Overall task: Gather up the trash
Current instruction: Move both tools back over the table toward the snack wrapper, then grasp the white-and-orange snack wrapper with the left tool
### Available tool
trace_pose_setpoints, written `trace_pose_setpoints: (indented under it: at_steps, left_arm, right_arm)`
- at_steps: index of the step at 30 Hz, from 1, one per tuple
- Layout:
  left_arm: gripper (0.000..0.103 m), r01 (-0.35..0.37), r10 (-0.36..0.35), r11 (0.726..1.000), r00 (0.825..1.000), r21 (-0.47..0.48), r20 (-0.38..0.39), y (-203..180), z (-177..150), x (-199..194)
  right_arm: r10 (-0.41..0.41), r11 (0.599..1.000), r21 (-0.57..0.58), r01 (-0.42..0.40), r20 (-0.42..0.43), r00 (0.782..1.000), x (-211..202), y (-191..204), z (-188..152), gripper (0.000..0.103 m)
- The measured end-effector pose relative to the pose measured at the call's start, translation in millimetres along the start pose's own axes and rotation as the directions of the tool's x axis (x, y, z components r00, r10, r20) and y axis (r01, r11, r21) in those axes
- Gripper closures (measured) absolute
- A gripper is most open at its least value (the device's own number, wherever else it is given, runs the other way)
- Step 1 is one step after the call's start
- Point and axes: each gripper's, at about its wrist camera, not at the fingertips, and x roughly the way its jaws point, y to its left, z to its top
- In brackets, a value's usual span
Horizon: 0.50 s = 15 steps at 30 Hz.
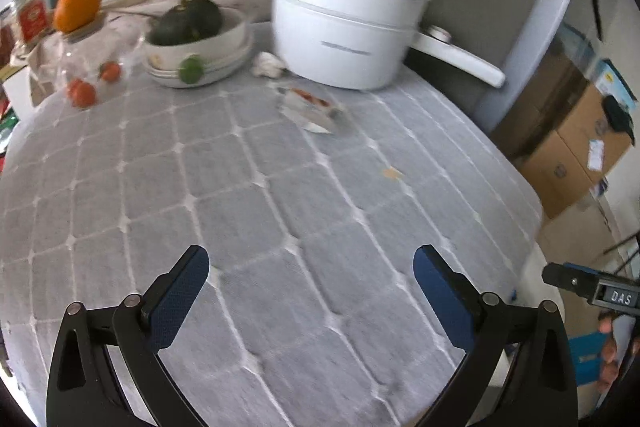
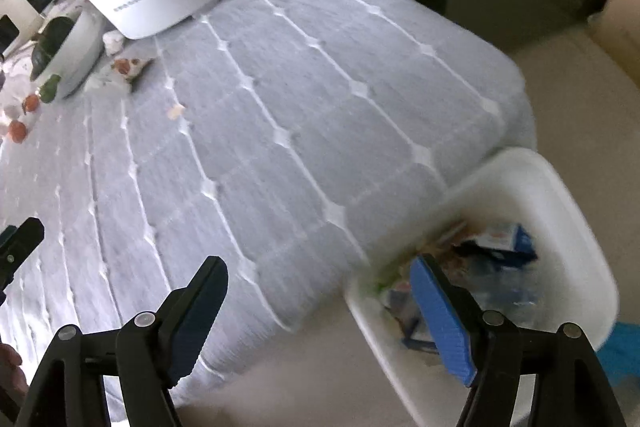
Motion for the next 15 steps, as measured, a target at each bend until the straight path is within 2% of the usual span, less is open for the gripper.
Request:
trace_pose_setpoints:
  at_steps: [6,9,12,15]
  left_arm:
    - [0.000,-0.016,0.016,1.000,1.000,0.002,0.006,19.5,25.6,20.1]
    - [0.000,0.004,-0.003,1.000,1.000,-0.030,0.030,24.8,42.4,36.4]
    - [0.001,0.065,-0.062,0.995,0.997,-0.075,0.044,24.3,61.5,62.9]
    - [0.008,0.093,-0.088,0.990,0.995,-0.104,0.047,18.7,75.6,90.6]
  right_arm:
    - [-0.012,1.000,0.004,0.012,0.049,0.999,18.7,19.4,21.7,0.022]
    - [-0.038,0.999,-0.010,0.039,0.085,0.996,26.3,23.8,31.3,0.022]
    - [-0.064,0.997,-0.024,0.067,0.106,0.992,33.4,24.6,38.1,0.022]
    - [-0.066,0.998,-0.009,0.068,0.116,0.991,39.9,23.0,44.1,0.022]
